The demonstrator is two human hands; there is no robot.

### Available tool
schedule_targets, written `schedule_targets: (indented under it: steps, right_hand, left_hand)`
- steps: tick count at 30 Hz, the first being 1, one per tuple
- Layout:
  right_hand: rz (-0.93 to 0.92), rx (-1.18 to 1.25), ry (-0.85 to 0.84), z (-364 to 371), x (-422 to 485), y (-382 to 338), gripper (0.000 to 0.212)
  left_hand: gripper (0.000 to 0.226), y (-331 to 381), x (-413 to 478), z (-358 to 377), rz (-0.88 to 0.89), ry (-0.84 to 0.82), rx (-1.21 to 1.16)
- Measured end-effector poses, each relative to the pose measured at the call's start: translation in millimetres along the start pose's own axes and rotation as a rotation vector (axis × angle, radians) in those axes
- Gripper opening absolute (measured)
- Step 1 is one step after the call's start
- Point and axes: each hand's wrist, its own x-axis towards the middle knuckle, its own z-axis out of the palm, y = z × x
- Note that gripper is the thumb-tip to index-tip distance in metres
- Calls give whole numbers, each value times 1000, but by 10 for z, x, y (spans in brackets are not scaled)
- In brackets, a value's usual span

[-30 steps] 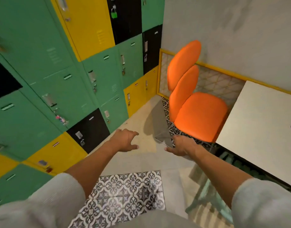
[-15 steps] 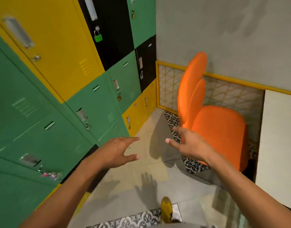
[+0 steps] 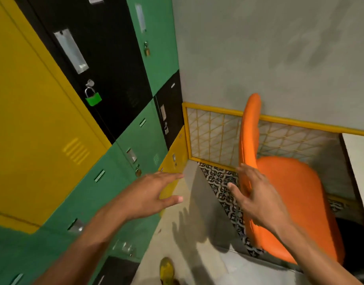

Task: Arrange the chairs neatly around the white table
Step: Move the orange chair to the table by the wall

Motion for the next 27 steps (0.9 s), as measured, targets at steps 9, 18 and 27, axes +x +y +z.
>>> schedule_targets:
  steps: [9, 18, 27]
  right_hand:
    - [479, 19, 245, 367, 674, -321, 73]
    - [894, -36, 278, 646, 521, -23, 62]
    - [1013, -98, 308, 682, 633, 15, 79]
  left_hand:
    - [69, -16, 2051, -453, 519, -11, 21]
    - [83, 402, 3451, -80, 992, -201, 135]
    - [94, 592, 4820, -14, 1190, -337, 444]
